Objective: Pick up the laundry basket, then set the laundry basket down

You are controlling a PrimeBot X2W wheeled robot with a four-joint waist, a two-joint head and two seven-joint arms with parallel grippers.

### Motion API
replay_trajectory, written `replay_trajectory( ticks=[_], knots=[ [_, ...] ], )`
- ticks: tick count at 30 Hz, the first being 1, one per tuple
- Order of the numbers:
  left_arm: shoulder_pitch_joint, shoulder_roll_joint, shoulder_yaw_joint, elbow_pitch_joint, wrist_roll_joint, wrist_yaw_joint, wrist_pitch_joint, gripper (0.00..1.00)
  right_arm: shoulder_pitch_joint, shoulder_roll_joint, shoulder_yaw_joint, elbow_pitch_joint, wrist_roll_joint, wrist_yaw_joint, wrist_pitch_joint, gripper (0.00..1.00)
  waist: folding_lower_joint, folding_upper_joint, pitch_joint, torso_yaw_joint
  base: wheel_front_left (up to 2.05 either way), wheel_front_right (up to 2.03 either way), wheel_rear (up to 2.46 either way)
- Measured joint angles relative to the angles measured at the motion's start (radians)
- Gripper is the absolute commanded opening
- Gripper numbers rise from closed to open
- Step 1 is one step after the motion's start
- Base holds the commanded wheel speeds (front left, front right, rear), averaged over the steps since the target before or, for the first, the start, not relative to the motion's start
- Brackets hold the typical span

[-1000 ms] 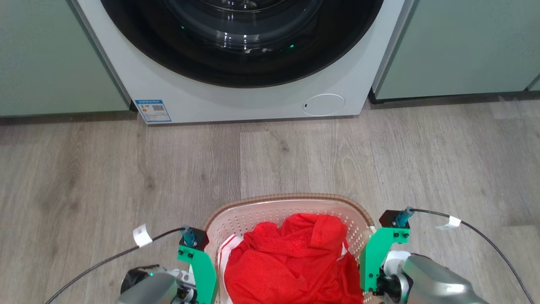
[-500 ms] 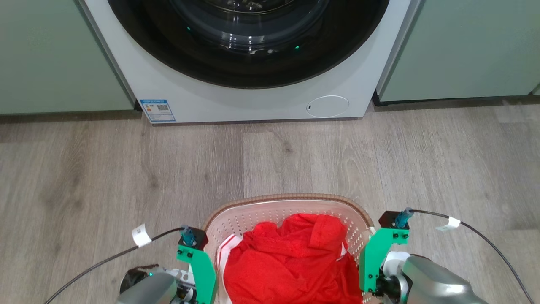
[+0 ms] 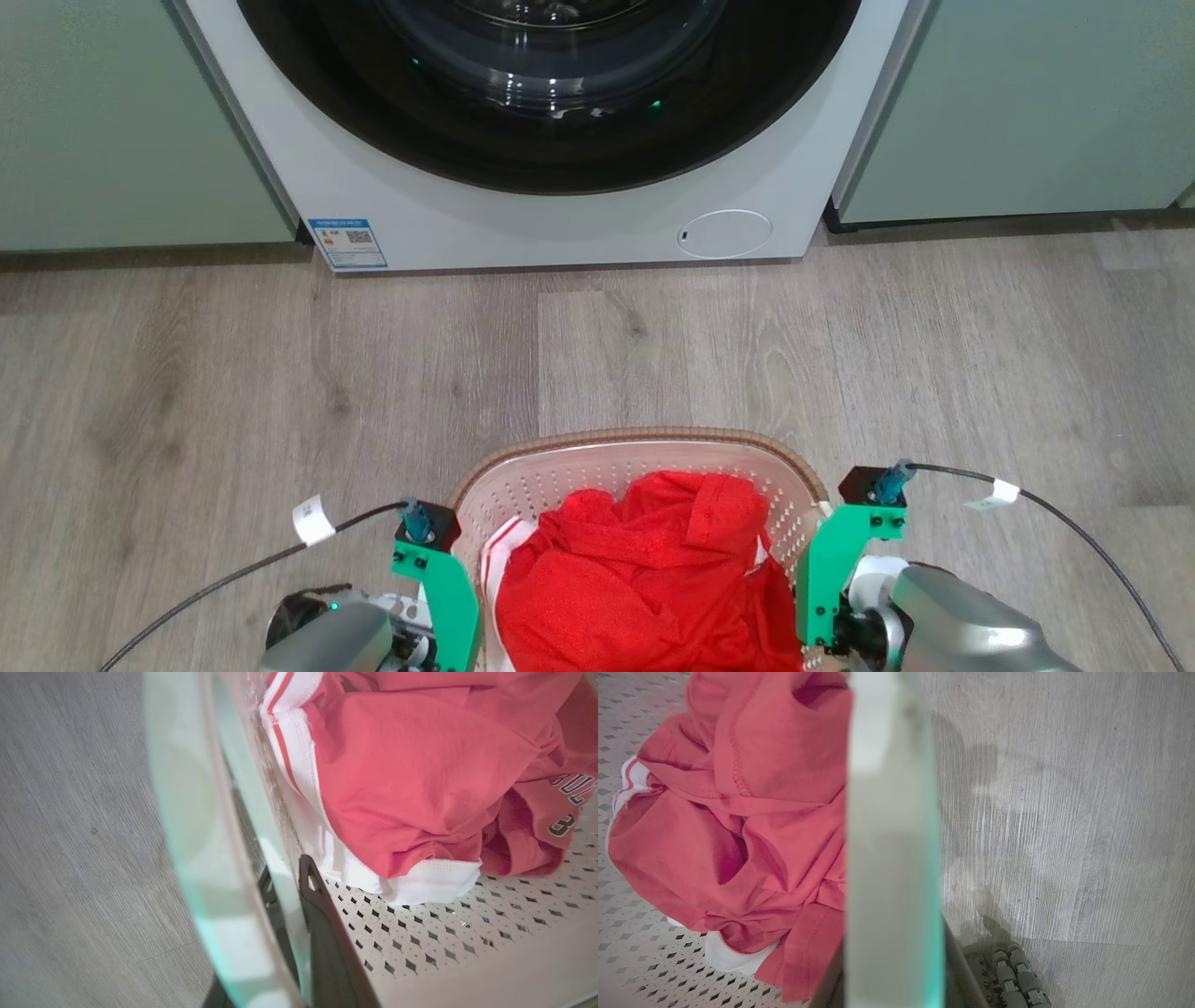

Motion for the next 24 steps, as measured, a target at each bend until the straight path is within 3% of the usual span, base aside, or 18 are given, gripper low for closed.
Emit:
replay_trajectory(
  ticks=[24],
  knots=[
    [-0.001,0.0,0.0,-0.002,-0.009,0.004,-0.003,0.0,-0.009,0.0,0.026,0.01,0.016,0.0,-0.013,0.0,0.0,0.0,0.011,0.007,0.0,0.0,0.0]
  ],
)
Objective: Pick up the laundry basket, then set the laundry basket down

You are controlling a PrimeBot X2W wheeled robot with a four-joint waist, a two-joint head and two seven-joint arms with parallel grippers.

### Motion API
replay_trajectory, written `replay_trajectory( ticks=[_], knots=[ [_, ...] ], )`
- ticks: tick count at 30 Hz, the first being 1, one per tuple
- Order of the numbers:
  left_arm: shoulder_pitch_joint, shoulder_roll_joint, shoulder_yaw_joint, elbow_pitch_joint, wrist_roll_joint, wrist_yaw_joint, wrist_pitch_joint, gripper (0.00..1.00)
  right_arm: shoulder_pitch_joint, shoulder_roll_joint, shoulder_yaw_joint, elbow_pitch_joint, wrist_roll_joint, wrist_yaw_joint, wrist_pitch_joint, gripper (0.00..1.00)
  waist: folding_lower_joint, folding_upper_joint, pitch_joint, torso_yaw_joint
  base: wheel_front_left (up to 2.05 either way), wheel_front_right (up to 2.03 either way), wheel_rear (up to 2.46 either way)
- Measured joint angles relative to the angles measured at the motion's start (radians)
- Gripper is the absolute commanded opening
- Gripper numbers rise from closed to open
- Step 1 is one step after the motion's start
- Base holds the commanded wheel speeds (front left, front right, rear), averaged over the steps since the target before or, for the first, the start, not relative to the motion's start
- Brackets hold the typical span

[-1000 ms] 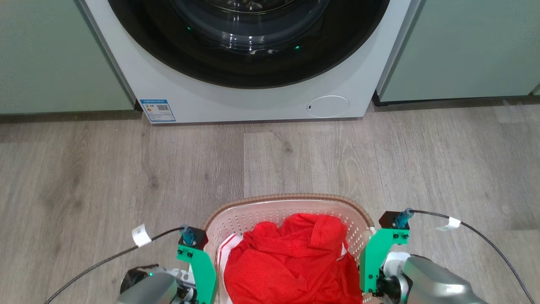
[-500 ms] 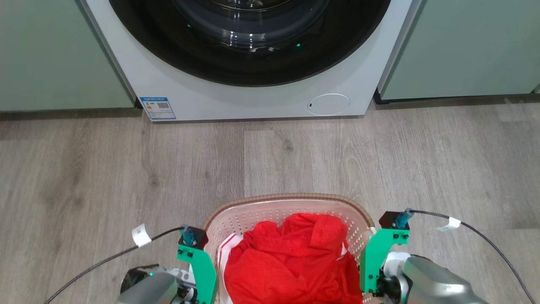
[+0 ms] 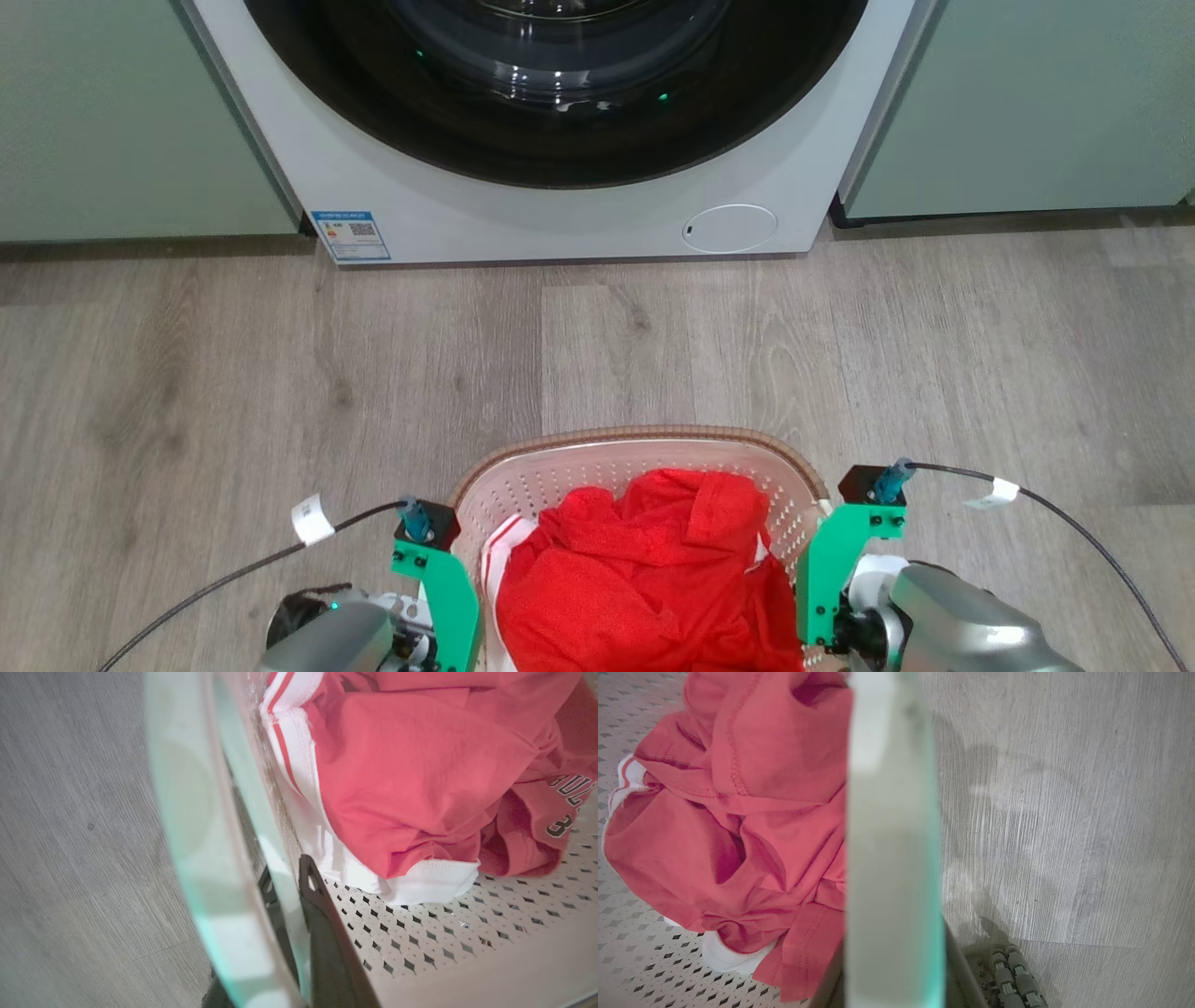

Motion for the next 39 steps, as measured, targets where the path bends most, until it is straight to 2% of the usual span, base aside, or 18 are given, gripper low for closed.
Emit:
replay_trajectory(
  ticks=[18,24,32,39],
  knots=[
    [-0.002,0.0,0.0,0.0,0.0,0.001,-0.01,0.0,-0.015,0.0,0.016,0.005,0.017,0.0,0.0,0.0,0.0,0.0,0.006,-0.001,0.0,0.0,0.0],
    [-0.015,0.0,0.001,0.0,0.0,0.003,-0.029,0.0,-0.029,0.0,0.019,0.004,0.017,0.0,-0.026,0.0,0.0,0.0,0.038,-0.003,0.0,0.0,0.0],
    [-0.14,0.003,0.026,0.002,0.004,0.037,-0.114,0.0,-0.156,0.0,0.012,0.01,-0.01,0.0,-0.141,0.0,0.0003,0.0,0.165,-0.006,0.0,0.0,0.0],
    [-0.265,-0.008,0.05,0.03,0.024,0.046,-0.172,0.0,-0.273,0.001,0.0,0.026,-0.03,0.001,-0.224,0.0,0.0004,0.0,0.312,0.0,0.0,0.0,0.0]
  ],
)
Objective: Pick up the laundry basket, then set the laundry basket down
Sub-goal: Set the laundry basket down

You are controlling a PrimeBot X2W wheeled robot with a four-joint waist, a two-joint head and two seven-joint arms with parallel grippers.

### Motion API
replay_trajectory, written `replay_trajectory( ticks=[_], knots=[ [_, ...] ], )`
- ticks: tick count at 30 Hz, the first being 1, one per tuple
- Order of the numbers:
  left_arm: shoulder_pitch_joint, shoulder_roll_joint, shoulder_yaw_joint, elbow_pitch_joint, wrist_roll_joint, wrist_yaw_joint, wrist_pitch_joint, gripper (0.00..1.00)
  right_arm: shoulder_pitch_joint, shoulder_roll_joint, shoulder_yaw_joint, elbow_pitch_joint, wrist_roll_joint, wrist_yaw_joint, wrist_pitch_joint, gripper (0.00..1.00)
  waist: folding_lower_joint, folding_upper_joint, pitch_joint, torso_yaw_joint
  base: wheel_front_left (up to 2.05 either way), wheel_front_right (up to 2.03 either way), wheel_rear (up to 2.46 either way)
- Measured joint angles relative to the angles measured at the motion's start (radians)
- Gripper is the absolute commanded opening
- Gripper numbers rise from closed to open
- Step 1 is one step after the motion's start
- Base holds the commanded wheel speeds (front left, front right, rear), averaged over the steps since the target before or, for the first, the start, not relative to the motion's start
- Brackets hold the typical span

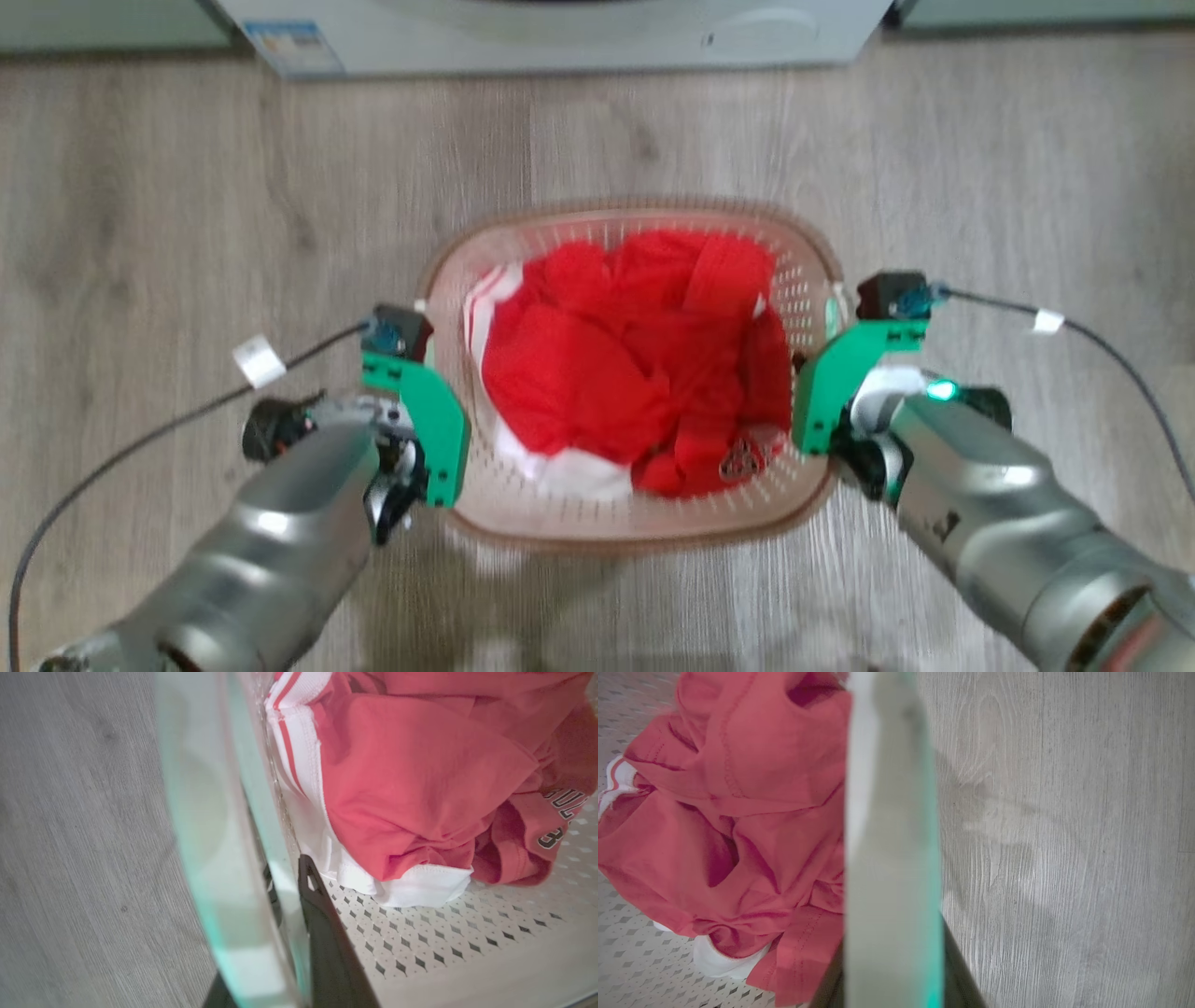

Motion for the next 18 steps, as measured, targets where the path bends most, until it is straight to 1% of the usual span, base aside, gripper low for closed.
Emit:
replay_trajectory(
  ticks=[10,14,18],
  knots=[
    [-0.135,-0.05,0.021,0.09,0.013,-0.002,-0.086,0.0,-0.127,0.0,-0.013,0.036,-0.017,0.003,-0.078,0.0,0.0,0.0,0.221,0.017,0.0,0.0,0.0],
    [-0.178,-0.066,0.021,0.119,0.014,-0.01,-0.115,0.0,-0.164,0.0,-0.016,0.055,-0.027,0.009,-0.123,0.0,0.0,0.0001,0.296,0.028,0.0,0.0,0.0],
    [-0.214,-0.075,0.016,0.141,0.023,-0.01,-0.123,0.0,-0.184,0.0,-0.027,0.059,-0.015,0.009,-0.136,0.0,-0.0001,0.0001,0.358,0.042,0.0,0.0,0.0]
  ],
)
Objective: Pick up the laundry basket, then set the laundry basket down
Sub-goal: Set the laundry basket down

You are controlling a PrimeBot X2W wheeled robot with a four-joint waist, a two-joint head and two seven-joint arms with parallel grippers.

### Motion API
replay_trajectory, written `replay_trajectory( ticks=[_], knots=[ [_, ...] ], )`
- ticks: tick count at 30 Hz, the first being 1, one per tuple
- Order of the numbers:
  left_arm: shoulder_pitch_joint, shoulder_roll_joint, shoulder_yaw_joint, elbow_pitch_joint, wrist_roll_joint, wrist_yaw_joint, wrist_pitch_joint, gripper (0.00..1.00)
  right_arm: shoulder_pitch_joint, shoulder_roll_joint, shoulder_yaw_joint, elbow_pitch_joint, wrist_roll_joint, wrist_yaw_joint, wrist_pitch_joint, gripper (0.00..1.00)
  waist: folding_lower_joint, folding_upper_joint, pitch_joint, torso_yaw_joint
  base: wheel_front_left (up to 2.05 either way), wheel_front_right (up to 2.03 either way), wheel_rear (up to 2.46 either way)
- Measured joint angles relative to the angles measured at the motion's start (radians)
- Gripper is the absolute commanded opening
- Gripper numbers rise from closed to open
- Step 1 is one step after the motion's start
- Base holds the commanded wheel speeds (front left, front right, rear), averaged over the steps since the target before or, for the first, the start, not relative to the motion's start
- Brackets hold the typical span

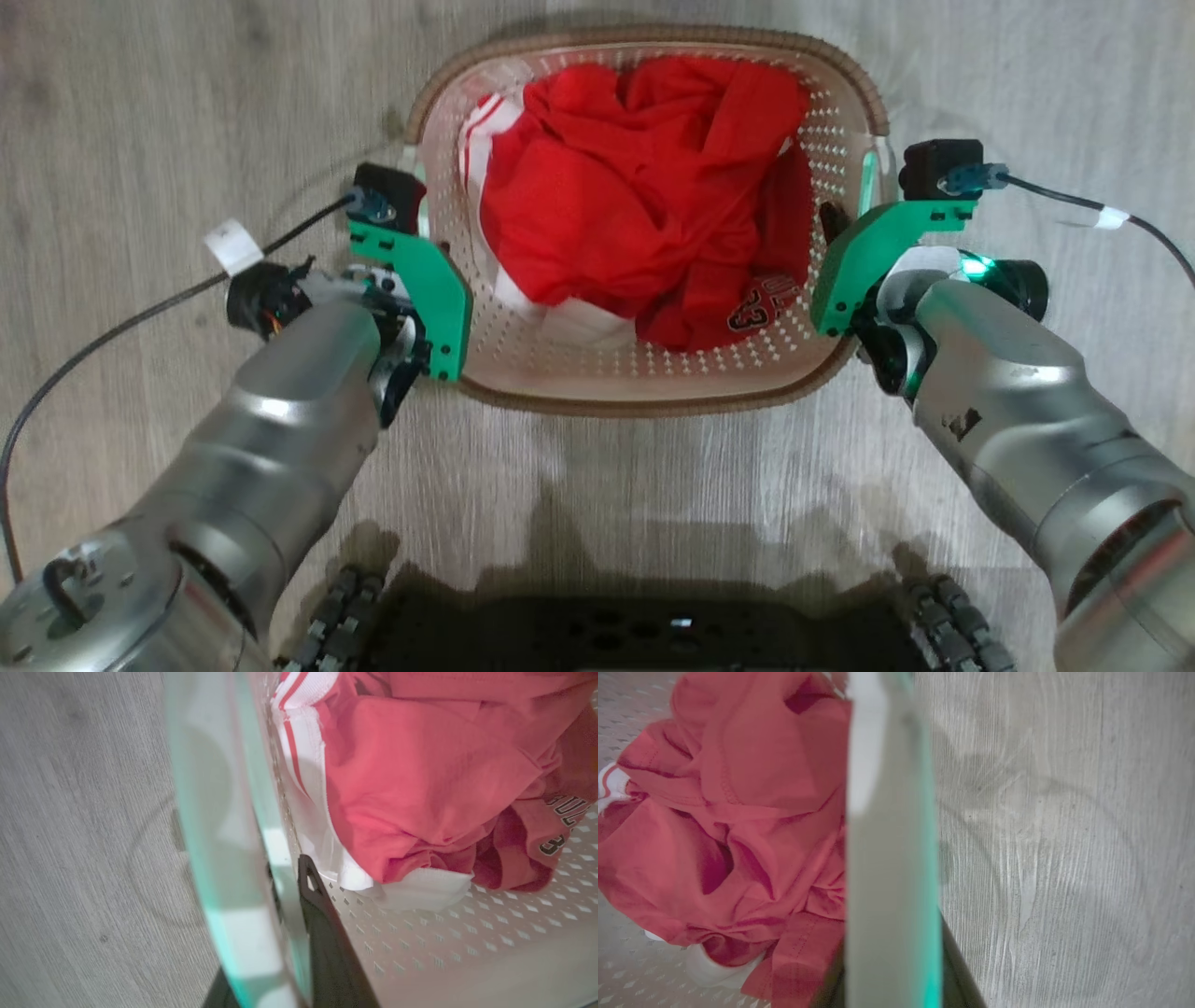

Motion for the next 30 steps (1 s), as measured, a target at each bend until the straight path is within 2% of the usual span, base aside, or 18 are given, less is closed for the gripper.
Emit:
replay_trajectory(
  ticks=[7,21,22,23,24,25,28,30],
  knots=[
    [-0.031,-0.001,-0.023,-0.006,-0.001,0.014,-0.01,0.0,-0.021,0.0,0.0,0.01,0.016,0.0,-0.006,0.0,-0.0001,0.0,0.062,0.016,0.0,0.0,0.0],
    [-0.05,-0.001,-0.057,-0.046,-0.028,0.052,-0.032,0.0,-0.038,-0.001,0.001,0.047,0.047,0.0,-0.041,0.0,-0.0002,0.0,0.103,0.031,0.0,0.0,0.0],
    [-0.05,-0.001,-0.058,-0.05,-0.038,0.056,-0.032,0.0,-0.042,-0.001,0.005,0.052,0.047,0.0,-0.047,0.39,-0.0002,0.0,0.104,0.032,0.0,0.0,0.0],
    [-0.051,-0.001,-0.059,-0.053,-0.043,0.064,-0.032,0.38,-0.048,-0.001,0.01,0.058,0.047,0.0,-0.054,1.0,-0.0002,0.0,0.104,0.032,0.0,0.0,0.0],
    [-0.052,-0.002,-0.064,-0.058,-0.046,0.073,-0.035,0.84,-0.055,0.0,0.01,0.062,0.047,0.0,-0.06,1.0,-0.0002,0.0,0.104,0.033,0.0,0.0,0.0],
    [-0.053,-0.006,-0.076,-0.06,-0.042,0.084,-0.042,1.0,-0.061,0.0,0.007,0.063,0.05,0.0,-0.062,1.0,-0.0002,0.0,0.105,0.035,0.0,0.0,0.0],
    [-0.062,-0.03,-0.087,-0.063,-0.031,0.121,-0.049,1.0,-0.083,0.016,0.014,0.063,0.053,0.003,-0.07,1.0,-0.0002,0.0,0.105,0.039,0.0,0.0,0.0],
    [-0.066,-0.029,-0.089,-0.064,-0.036,0.129,-0.055,1.0,-0.087,0.016,0.018,0.068,0.053,0.004,-0.07,1.0,-0.0002,0.0,0.103,0.041,0.0,0.0,0.0]
  ],
)
